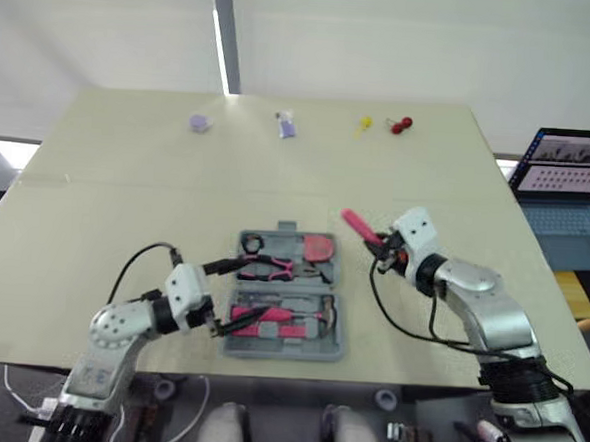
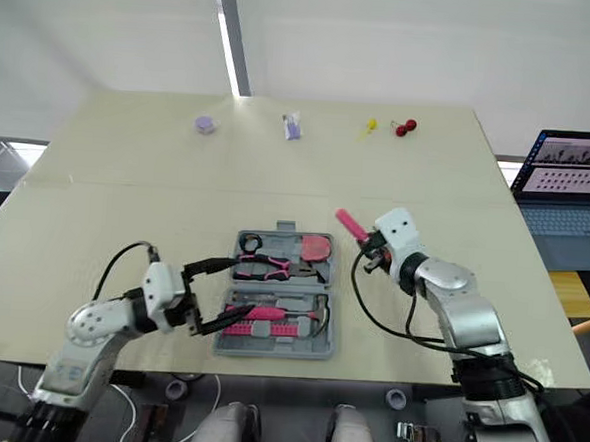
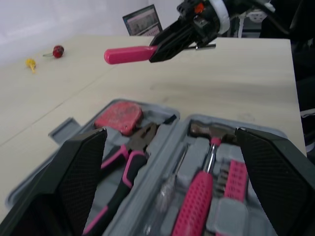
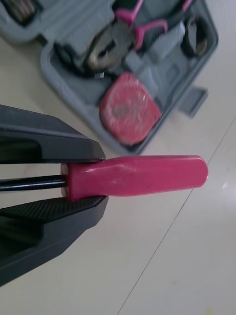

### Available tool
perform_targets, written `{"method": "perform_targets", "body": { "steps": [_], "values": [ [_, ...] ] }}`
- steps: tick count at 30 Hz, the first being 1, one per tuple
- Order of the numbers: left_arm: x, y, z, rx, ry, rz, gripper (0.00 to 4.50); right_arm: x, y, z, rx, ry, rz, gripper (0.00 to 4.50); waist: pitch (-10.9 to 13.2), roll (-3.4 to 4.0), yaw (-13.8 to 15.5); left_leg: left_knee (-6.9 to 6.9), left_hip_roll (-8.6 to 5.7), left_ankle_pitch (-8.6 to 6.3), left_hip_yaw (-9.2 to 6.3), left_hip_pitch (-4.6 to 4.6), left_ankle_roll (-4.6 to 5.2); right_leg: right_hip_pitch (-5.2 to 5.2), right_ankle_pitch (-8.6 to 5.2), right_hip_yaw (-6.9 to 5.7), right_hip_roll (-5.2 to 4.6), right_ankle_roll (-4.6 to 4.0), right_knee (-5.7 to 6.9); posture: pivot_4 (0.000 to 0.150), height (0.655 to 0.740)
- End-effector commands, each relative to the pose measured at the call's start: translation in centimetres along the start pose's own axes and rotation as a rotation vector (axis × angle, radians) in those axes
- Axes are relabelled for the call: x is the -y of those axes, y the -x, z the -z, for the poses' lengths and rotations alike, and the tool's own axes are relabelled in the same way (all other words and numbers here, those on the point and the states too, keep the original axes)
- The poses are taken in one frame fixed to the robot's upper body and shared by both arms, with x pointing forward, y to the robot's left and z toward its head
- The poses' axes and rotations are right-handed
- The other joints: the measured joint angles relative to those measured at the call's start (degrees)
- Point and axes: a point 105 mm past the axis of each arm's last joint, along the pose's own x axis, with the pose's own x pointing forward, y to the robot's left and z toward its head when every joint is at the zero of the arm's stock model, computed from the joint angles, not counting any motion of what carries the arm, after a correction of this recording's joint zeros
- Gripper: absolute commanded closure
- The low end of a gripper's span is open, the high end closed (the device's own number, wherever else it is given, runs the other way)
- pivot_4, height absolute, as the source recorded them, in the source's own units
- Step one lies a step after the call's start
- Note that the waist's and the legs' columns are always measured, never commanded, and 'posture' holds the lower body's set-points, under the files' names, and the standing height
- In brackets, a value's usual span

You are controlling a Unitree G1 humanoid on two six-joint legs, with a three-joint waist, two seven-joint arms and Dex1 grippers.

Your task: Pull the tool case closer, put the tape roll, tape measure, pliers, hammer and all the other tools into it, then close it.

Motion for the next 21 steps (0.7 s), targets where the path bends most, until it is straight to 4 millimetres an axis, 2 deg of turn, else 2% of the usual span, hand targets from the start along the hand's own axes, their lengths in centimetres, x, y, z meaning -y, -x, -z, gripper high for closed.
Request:
{"method": "perform_targets", "body": {
  "steps": [1, 3, 10, 14, 21],
  "values": [
    [1.0, 2.7, -0.4, 0.004, -0.021, -0.025, 0.0, -3.6, 0.0, -2.5, 0.027, 0.1, -0.206, 4.09, 0.06, -0.13, -0.05, -0.03, 0.02, -0.01, 0.0, -0.02, -0.01, -0.06, 0.0, 0.01, 0.0, 0.0, -0.09, 0.15, 0.74],
    [2.2, 4.1, 0.0, -0.017, -0.016, -0.034, 0.0, -5.9, -0.2, -2.8, 0.006, 0.156, -0.317, 4.09, 0.1, -0.23, -0.16, -0.06, 0.09, -0.03, -0.03, -0.06, -0.04, -0.19, 0.02, 0.14, 0.01, -0.03, -0.13, 0.15, 0.74],
    [4.1, 6.8, 1.5, -0.073, 0.008, -0.093, 0.0, -11.4, -1.1, -2.8, -0.079, 0.286, -0.529, 4.09, 0.15, -0.37, -0.19, -0.12, 0.35, -0.05, -0.09, -0.44, -0.08, -0.48, 0.2, 0.13, 0.02, -0.2, -0.58, 0.15, 0.74],
    [4.9, 7.5, 2.0, -0.083, 0.031, -0.116, 0.0, -12.7, -1.6, -2.8, -0.12, 0.31, -0.572, 4.09, 0.1, -0.46, -0.08, -0.13, 0.32, -0.05, -0.04, -0.91, -0.08, -0.98, 0.33, 0.13, 0.02, -0.21, -0.74, 0.15, 0.74],
    [6.1, 8.4, 2.3, -0.087, 0.064, -0.158, 0.0, -14.8, -2.1, -2.6, -0.179, 0.378, -0.636, 4.09, 0.02, -0.6, -0.07, -0.16, 0.23, -0.05, -0.01, -0.97, -0.08, -1.13, 0.34, 0.15, 0.06, -0.22, -0.73, 0.15, 0.74]
  ]
}}
